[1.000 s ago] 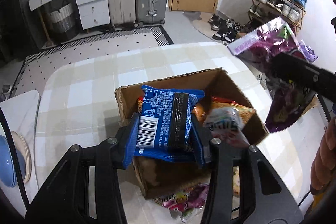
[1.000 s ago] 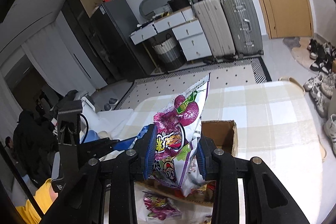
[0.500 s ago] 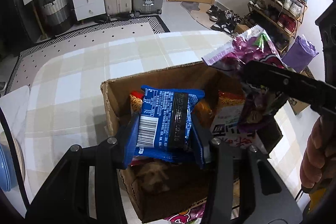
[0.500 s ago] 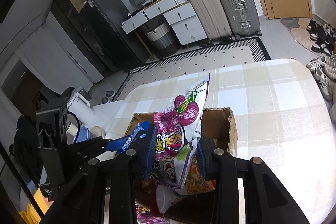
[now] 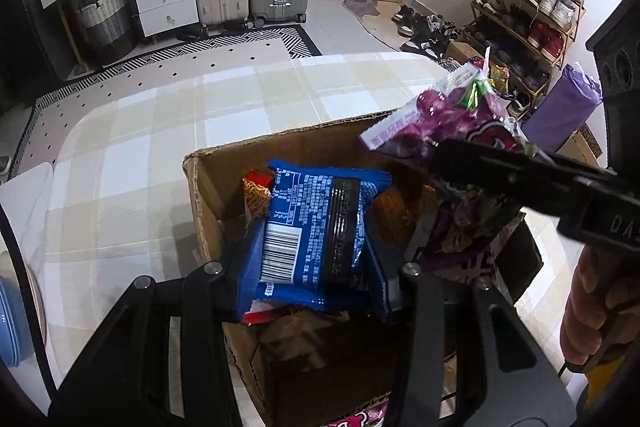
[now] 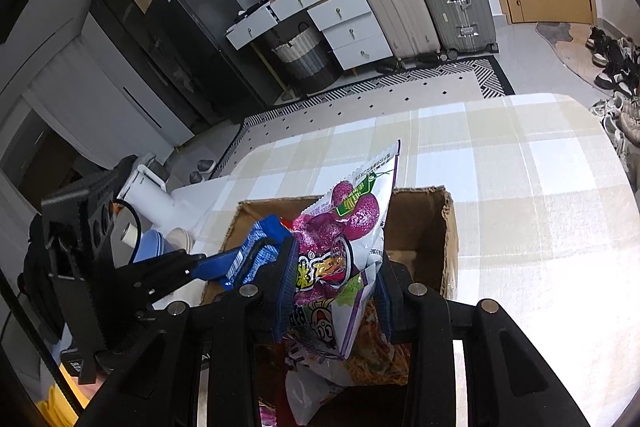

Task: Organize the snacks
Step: 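Open both tools to drop the candy bag and biscuit pack into the box, then move both open tools back toward the last two snacks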

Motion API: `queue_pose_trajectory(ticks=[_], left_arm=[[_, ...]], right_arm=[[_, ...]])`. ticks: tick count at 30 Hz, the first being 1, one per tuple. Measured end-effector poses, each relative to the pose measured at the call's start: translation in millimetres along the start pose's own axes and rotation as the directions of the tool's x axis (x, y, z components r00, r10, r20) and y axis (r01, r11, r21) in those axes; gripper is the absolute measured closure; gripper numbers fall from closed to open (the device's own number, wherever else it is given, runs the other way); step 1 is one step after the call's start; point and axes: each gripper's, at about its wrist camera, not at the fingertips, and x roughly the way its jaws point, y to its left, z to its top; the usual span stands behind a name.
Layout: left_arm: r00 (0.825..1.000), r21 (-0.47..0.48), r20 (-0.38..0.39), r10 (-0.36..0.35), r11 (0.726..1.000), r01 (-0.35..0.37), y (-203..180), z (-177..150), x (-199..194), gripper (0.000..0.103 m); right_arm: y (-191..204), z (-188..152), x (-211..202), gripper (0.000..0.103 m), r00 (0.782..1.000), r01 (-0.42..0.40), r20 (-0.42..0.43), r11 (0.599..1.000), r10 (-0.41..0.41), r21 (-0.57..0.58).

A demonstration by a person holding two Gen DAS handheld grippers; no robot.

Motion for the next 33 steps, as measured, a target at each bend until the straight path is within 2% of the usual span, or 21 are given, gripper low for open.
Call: queue_pose_trajectory(ticks=[11,15,22,24,26,30,33], left_arm=[[1.0,0.003,-0.004,0.003,1.0,-0.003,-1.4,-0.4,3.5,0.061],[1.0,0.008,-0.016,0.005,1.0,-0.005,-2.0,-0.7,5.2,0.059],[1.0,-0.001,-0.006,-0.008,1.0,0.008,-2.7,-3.0,-5.1,0.052],[1.0,0.001,-0.001,-0.004,1.0,0.004,-3.4,-4.4,-10.1,0.05],[1.0,0.003,0.004,0.006,1.0,-0.006,-3.8,-5.9,-15.4,0.044],[1.0,-0.002,0.017,0.018,1.0,-0.018,-5.9,-9.0,-29.4,0.043],[0.999,-0.006,0.026,0.03,1.0,-0.03,-7.6,-12.9,-39.9,0.037]], right_arm=[[-4.0,-3.0,3.1,0.068,1.0,0.019,-0.016,1.0,-0.018,0.016],[0.5,-4.1,2.4,0.068,0.999,0.048,-0.011,0.999,-0.048,-0.018],[8.8,-8.2,1.2,0.067,0.997,0.074,-0.035,0.997,-0.076,-0.037],[8.3,-8.3,-0.5,0.066,0.996,0.072,-0.043,0.997,-0.074,-0.027],[7.3,-8.4,-4.2,0.065,0.996,0.077,-0.045,0.997,-0.078,-0.022],[7.9,-12.2,-11.3,0.065,0.995,0.088,-0.049,0.996,-0.088,-0.015],[8.9,-18.3,-17.7,0.065,0.994,0.096,-0.047,0.995,-0.096,-0.011]])
